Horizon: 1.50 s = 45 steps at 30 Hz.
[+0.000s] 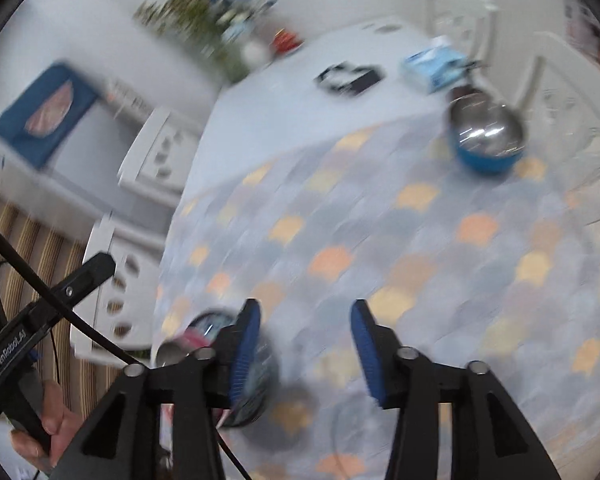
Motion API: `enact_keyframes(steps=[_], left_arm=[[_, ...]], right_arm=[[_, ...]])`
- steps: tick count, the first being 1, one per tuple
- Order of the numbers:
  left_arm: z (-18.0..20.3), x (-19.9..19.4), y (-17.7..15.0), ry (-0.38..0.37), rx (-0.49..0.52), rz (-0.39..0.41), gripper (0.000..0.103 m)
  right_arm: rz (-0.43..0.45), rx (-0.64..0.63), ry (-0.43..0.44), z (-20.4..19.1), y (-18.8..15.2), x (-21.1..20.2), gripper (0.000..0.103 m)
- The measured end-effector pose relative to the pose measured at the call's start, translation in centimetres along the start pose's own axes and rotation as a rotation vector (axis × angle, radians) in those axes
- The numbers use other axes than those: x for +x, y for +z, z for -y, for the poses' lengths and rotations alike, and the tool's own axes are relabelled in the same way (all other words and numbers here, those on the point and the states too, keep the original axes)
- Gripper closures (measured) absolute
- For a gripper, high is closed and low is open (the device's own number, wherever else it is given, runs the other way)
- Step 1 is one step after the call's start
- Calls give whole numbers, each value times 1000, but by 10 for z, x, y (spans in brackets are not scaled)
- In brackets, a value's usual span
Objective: Organize plates and bowls
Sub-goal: 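Open both tools and move them to the blue steel bowl, then close both tools on the blue steel bowl rim and lift it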
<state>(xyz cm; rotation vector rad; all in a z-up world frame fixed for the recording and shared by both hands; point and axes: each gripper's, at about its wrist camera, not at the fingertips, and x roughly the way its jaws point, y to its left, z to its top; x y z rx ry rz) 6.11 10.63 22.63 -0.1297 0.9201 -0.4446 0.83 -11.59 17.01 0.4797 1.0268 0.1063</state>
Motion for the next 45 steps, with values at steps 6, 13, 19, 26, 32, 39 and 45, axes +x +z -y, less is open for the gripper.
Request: enact_keyframes(steps=[6,13,19,26,32,39,45], left_arm=[[62,65,39,-59,11,-43,33],[99,163,65,-111,-40,-144,35],[116,244,66,-98,-67,-235,40],[121,302,65,-47,-63,-322,40],[121,338,63,-52,-76,-379,42],[117,361,59,-105,-104,-421,85],[119,352,58,-100,-84,-396,89]], right_arm=[[29,127,-21,89,53,-14,52],[16,210,-70,169,106,12,52],[-34,237,-95,220,142,46,52],[-84,205,-108,239,165,92,52],[-125,168,-101,249,172,126,54],[-138,138,-89,250,172,148,80],[-132,133,-95,244,169,145,82]])
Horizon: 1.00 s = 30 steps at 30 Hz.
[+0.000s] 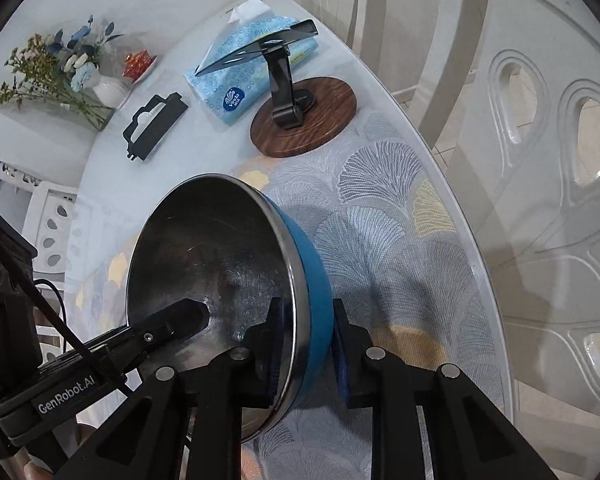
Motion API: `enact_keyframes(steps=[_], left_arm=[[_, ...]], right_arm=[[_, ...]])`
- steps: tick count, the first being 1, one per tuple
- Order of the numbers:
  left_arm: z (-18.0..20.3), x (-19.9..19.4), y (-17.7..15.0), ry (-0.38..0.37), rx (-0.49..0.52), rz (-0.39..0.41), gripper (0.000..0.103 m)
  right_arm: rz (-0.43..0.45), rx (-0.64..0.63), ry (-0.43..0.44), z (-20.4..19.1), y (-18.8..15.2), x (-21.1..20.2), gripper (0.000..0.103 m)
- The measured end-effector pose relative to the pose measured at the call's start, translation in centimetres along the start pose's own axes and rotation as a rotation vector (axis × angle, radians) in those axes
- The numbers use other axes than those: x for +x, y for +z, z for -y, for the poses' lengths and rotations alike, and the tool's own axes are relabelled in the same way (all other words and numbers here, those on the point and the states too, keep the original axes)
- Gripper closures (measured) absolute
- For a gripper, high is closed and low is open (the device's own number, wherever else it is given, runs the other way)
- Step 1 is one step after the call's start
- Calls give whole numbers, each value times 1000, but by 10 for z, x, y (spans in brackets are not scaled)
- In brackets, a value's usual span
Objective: Organize plates and bowls
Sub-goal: 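Close both tools on the blue steel bowl rim and lift it, then lower the blue steel bowl into the red steel bowl on the stack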
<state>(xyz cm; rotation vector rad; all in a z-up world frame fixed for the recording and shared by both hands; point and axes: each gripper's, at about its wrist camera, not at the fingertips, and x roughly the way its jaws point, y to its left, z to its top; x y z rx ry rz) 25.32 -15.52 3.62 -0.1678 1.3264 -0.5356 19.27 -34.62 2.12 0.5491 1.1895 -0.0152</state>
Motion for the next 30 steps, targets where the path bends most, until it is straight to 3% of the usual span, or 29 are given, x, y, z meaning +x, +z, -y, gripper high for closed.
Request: enact_keyframes(steps=[5,14,23,30], left_arm=[[3,-26,-10,7,-4,32,89],[5,-133,-65,44,-21,168,90],[-43,-246,-138,86,-47,265,90],[-110,-320,-202,167,-103,309,90]], right_arm=[[-1,-11,13,-13,-9,-17,82],[47,-115,71,-87,-56,-85,81],[59,-228,113,-192,-137,-128,80],[-11,-274,205,-278,-211,-120,78]])
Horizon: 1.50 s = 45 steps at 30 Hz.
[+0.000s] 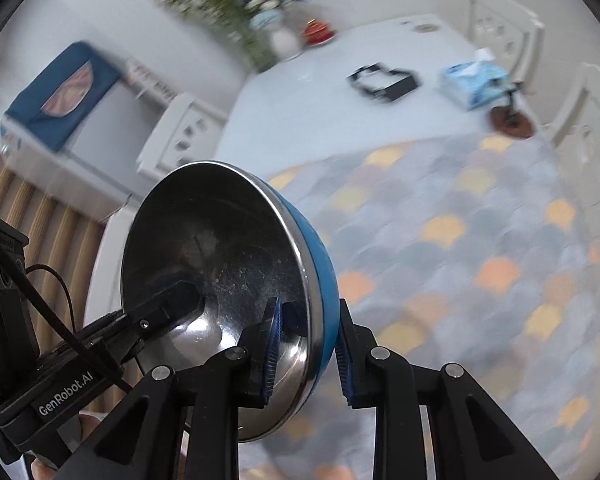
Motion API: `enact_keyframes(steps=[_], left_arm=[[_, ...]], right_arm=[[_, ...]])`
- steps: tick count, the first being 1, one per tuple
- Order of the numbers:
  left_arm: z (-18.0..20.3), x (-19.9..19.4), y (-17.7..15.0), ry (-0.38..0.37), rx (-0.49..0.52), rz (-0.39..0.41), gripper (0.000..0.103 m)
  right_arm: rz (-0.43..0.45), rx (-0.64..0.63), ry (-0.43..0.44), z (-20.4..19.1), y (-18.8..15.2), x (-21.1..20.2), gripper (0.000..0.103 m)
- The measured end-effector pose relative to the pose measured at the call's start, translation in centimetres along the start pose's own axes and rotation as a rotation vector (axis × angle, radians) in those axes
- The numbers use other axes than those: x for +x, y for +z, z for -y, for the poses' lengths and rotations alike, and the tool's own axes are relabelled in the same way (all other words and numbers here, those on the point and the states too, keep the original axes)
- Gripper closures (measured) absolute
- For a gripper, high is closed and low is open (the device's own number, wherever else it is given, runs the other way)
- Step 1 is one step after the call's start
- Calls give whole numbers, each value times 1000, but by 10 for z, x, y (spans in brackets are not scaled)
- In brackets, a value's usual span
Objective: Organize plates and bowls
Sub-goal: 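Lower the blue steel bowl into the red steel bowl on the stack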
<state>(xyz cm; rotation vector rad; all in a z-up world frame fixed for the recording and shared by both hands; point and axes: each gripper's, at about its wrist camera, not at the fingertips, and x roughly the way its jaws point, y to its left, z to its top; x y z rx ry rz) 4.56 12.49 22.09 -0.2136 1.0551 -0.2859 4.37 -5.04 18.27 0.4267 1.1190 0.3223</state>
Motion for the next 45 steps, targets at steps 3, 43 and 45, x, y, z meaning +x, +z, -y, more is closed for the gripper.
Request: enact_keyframes(steps=[3,43,45], left_arm=[[-30,-14,-14,40,-17,2,90],[-135,9,-101,63,-105,-124,90],[-139,7,-100,58,-116,-124,90]], right_arm=[[-37,1,41,-32,-23,20,77],[-274,-129,-230,-87,-100,125,69],[-282,-139,-230,-89,-99,126,69]])
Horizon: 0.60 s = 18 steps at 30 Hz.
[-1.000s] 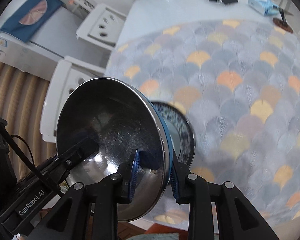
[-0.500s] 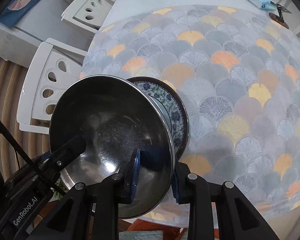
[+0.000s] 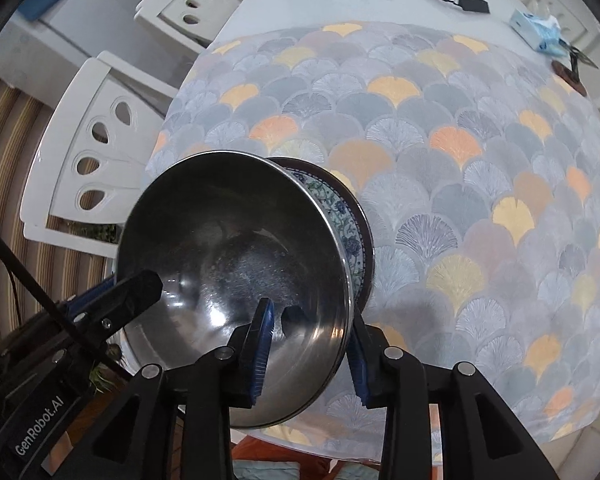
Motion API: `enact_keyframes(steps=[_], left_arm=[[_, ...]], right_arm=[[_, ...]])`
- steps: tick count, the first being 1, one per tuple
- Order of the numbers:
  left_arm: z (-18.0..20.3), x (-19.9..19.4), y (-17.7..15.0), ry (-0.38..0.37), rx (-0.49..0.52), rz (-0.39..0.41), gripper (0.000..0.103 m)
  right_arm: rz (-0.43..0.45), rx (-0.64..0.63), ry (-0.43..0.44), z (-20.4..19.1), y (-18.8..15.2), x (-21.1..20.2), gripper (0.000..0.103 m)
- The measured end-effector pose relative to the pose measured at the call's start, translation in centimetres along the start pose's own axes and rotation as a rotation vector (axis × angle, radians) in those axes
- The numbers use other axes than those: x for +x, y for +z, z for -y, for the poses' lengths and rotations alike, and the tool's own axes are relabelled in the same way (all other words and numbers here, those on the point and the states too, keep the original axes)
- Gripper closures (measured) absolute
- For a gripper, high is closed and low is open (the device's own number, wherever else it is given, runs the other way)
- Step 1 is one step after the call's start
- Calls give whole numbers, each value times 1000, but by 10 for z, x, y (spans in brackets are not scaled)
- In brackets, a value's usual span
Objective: Organize plates and bowls
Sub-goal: 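Lower the blue steel bowl into the red steel bowl on the stack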
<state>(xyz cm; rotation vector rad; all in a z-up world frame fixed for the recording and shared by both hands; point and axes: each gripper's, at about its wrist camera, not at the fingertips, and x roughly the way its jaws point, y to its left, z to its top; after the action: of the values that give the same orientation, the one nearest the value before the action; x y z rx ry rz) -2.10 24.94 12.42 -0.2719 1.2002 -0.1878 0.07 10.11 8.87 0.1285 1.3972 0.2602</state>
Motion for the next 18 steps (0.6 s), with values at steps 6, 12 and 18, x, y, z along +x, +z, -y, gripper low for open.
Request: enact_keyframes(steps=[6,12,18], left_arm=[[-7,-4,3,-2,-14,18,87],[-6,-5,5,-7,-3,22,87],[-4,-5,2,-2,16,31,87]], right_arm=[[31,-23,9,-1,3,-13,57],[82,-58,-25,-4,3,-29,51],[87,-40,-23,3,-3,-30,51]])
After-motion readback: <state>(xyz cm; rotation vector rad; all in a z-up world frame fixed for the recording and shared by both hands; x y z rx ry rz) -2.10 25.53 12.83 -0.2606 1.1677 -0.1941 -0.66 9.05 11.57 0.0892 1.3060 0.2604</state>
